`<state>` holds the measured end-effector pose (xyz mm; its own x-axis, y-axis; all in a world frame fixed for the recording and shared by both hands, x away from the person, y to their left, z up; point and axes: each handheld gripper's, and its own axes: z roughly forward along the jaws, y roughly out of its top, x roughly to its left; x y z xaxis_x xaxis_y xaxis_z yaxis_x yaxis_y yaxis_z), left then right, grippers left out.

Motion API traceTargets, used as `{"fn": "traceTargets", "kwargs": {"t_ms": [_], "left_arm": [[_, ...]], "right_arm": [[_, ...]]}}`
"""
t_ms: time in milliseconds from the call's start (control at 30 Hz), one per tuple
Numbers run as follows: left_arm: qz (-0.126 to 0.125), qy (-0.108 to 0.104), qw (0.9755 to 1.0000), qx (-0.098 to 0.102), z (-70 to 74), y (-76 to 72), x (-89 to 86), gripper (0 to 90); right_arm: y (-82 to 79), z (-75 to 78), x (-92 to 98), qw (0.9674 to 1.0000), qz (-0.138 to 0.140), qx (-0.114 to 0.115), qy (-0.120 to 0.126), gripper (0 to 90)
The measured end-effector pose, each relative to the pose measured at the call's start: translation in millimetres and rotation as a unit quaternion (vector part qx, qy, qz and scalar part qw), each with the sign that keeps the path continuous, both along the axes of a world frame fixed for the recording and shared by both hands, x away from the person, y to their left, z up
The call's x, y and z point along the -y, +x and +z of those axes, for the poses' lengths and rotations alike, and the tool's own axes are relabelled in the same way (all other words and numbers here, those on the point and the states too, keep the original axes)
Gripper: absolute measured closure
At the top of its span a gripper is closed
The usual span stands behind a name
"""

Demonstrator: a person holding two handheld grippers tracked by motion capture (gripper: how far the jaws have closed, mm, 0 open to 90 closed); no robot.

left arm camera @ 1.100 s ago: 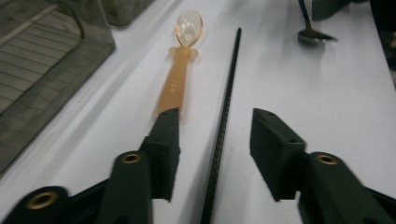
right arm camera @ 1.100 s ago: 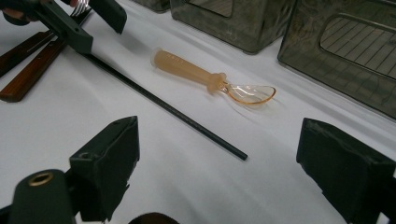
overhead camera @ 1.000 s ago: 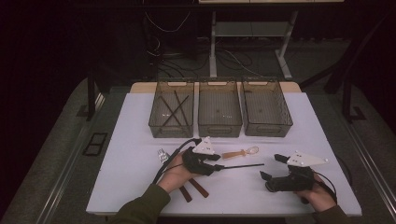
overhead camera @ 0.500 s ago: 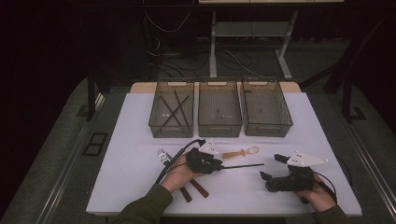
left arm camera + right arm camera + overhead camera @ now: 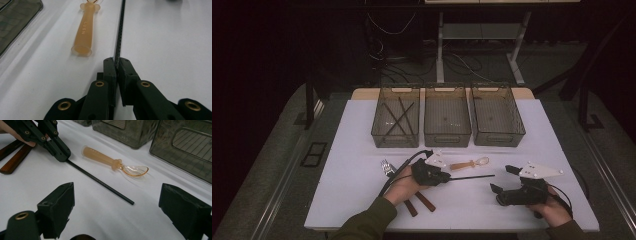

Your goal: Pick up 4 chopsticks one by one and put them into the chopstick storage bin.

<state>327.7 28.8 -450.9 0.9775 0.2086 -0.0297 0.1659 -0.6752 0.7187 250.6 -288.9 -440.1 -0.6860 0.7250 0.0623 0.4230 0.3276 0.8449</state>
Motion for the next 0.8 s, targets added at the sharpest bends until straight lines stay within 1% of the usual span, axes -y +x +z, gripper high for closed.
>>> {"fn": "traceTargets", "kwargs": {"t_ms": [67,200,333,433,533,600,633,733,800], "left_arm": [[-0.008,0.005,0.9999,0.004,0.5,0.5,-0.3,84.9],[-0.011,0.003,0.9999,0.007,0.2,0.3,-0.2,85.6],[-0.014,0.001,0.9999,0.005,0.1,1.4,-1.0,85.7],[-0.016,0.004,0.9999,0.005,1.0,1.9,-1.5,85.7],[-0.014,0.001,0.9999,-0.003,2.0,1.0,-2.1,85.7],[-0.014,-0.004,0.9999,-0.008,3.5,0.1,-2.6,85.7],[-0.01,-0.01,0.9998,-0.012,4.2,-0.8,-2.5,85.7],[-0.01,-0.012,0.9997,-0.021,7.3,-2.1,-3.9,85.6],[-0.014,-0.009,0.9996,-0.024,10.2,-3.3,-5.2,85.6]], "right_arm": [[-0.1,0.0,-0.1,1.0,0.001,0.0,0.0,13.5],[0.0,-0.2,-0.5,1.0,0.001,0.0,0.0,13.5],[0.0,-0.1,-0.3,1.0,0.001,-0.001,0.0,13.5],[-0.2,0.2,0.1,1.0,0.001,0.0,0.001,13.4],[0.0,0.3,0.7,1.0,0.0,0.0,0.002,13.4],[-0.1,0.4,0.8,1.0,0.001,0.001,0.003,13.4],[-0.1,0.5,0.8,1.0,0.001,0.001,0.002,13.4],[-0.3,0.6,0.8,1.0,0.001,0.001,0.002,13.4],[-0.3,0.7,0.9,1.0,0.001,0.001,0.002,13.5]]}}
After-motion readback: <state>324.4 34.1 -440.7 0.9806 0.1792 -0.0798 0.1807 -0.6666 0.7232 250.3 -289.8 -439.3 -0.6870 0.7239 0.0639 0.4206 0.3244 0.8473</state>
